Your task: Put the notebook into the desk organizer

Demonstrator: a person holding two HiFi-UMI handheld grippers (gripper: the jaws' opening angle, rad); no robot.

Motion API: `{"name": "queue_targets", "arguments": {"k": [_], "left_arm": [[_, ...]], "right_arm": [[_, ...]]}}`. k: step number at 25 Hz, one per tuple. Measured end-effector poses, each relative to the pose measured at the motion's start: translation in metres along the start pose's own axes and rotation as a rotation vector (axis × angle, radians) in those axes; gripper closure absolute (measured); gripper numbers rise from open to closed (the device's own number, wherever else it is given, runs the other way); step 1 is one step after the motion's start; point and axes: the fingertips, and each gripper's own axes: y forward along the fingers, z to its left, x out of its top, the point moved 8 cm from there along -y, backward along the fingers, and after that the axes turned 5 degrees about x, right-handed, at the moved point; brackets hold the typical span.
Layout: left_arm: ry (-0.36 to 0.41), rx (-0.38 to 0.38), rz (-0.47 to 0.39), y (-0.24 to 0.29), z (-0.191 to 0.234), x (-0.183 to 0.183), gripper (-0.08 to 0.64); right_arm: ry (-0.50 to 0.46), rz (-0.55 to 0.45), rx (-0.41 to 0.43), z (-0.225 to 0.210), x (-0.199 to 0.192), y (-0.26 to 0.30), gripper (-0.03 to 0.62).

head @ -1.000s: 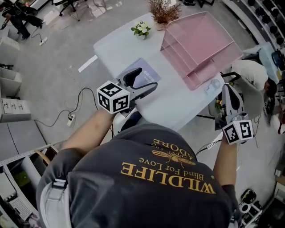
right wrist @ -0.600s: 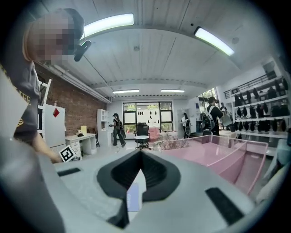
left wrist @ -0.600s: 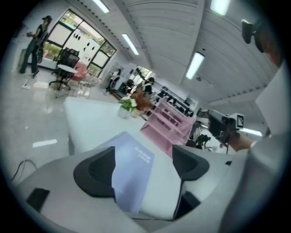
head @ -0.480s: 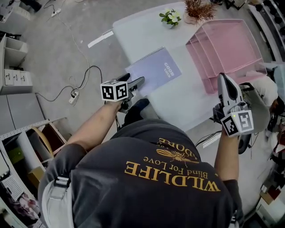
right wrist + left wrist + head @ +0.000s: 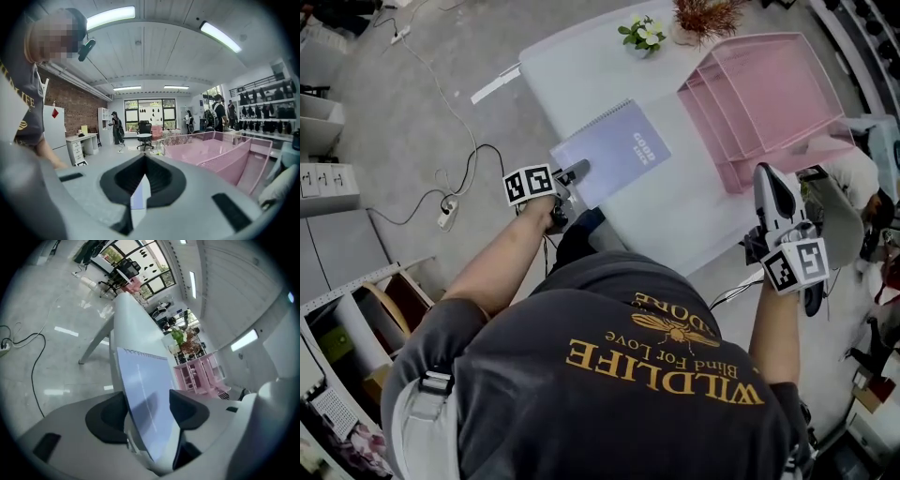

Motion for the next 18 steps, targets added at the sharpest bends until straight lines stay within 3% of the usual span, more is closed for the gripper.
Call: {"name": "queue_targets", "arguments": {"k": [3,7,18], "left_arm": [[0.032,0.073,-0.004,-0.006,0.004,0.000,0.414],[0.112,0.085,0.008,-0.014,-0.013,0.007,0.502],[0.151,-0.233,0.003,-0.036,-0.126,0.032,0.528]], "right_arm": [[0.003,0.006,0.001,-0.001,-0.001,-0.002,0.592],[0.019,-0.005,-0.032,-0.004,-0.005,-0.012,0.592],[0.032,-0.061,-0.121,-0.013,-0.003,-0.045,0.592]]}}
